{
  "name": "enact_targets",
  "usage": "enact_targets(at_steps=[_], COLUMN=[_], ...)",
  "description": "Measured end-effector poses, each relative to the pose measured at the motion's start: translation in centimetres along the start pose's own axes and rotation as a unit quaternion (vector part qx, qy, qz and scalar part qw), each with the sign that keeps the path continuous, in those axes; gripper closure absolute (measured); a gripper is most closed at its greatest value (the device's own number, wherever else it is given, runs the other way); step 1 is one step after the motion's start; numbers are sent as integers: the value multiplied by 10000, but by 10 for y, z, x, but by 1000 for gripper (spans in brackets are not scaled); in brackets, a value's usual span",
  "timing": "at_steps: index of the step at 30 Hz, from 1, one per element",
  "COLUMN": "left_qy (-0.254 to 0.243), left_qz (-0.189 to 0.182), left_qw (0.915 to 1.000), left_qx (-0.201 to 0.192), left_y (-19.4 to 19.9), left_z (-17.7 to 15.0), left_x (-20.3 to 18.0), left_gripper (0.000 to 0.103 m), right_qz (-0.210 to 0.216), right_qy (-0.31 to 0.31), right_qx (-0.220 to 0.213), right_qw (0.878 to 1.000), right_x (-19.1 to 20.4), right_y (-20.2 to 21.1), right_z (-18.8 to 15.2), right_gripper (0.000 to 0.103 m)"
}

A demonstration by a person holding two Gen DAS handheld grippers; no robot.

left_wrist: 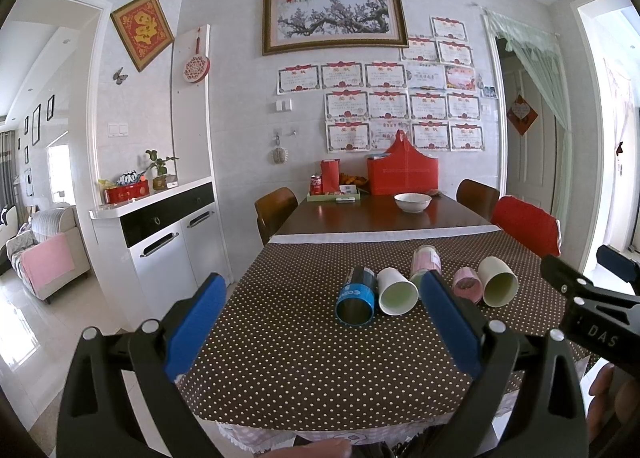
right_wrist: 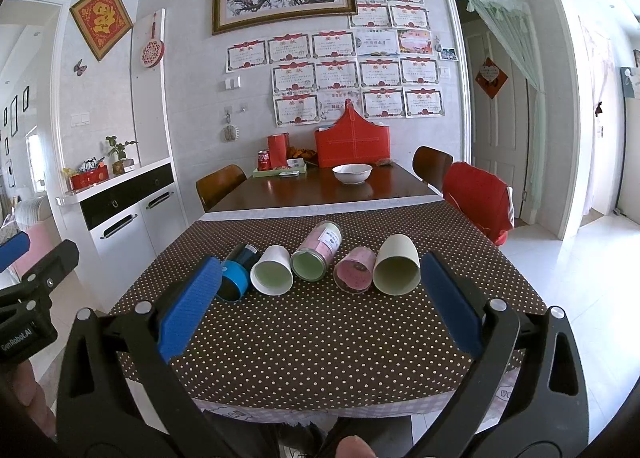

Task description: Flip cup upside down

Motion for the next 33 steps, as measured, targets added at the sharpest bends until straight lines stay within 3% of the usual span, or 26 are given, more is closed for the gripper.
enact_targets(at_steps=[7, 15, 33], left_qy=[0, -29, -203], left_qz=[12, 42, 138], left_qw=[10000, 9998, 9972], left_qx=[16, 173, 713], left_y=[0, -36, -101], left_z=[-1, -44, -43], left_x=[1, -8, -5], left_gripper=[7, 7, 7], right_qz=[0, 1, 23], right_qy=[0, -17, 113], right_qx=[8, 122, 637], right_qw=[10000, 9999, 9979], right_x=[0, -5, -10], right_y=[1, -9, -71], right_z=[2, -16, -36], right_gripper=[6, 6, 6])
Point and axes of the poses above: each gripper's, at about its wrist camera, not at the fingertips, and y roughly against the way its jaws point, x to its left, z to its top, the point moved 10 cm from there along -y, roughly the way its jaws point, and after that the axes turned 6 degrees about y, right-handed, at the moved point
